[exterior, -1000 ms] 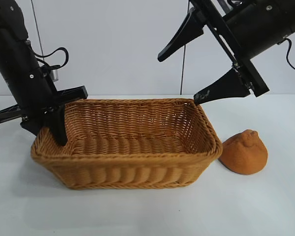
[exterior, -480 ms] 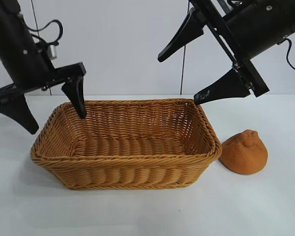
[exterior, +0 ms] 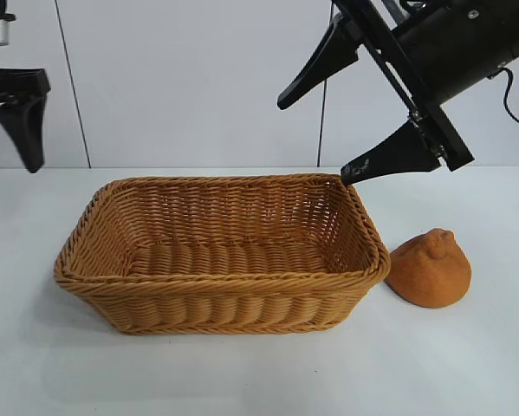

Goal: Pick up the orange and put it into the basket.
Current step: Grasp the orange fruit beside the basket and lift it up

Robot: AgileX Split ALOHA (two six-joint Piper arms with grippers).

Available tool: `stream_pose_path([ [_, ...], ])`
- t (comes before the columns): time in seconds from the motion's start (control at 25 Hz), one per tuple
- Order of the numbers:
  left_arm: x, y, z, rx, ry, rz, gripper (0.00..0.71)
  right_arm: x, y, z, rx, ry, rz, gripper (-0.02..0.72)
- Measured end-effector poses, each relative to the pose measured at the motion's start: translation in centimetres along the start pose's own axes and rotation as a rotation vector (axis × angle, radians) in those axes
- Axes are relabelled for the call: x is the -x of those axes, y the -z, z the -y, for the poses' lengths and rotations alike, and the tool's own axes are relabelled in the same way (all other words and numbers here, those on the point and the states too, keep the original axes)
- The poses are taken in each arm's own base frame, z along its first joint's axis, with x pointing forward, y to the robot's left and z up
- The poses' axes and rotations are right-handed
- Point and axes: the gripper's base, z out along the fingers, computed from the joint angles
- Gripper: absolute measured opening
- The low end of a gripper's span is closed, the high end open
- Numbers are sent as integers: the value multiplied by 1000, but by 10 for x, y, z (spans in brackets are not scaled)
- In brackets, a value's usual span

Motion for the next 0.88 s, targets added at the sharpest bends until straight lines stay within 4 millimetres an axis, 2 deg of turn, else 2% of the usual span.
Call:
stream_pose_path([
  [0.2,-5,10,-2,9,-27,-16,666,0,0,0,0,0,-1,588],
  [0.32,-13,29,-1,9,-41,-7,666,-1,0,0,5,0,-15,588],
  [0.48,-28,65,-1,15,-60,76,666,-2,0,-1,7,0,-19,588],
  [0.6,-54,91,-1,12,-63,129,666,-2,0,-1,6,1,-19,588],
  [0.68,-79,105,-2,10,-65,156,666,-2,0,0,4,2,-19,588],
  [0.8,-126,115,-5,13,-67,175,666,-2,0,0,3,3,-20,588],
  [0.88,-158,114,-8,24,-70,176,666,-2,0,0,2,4,-20,588],
])
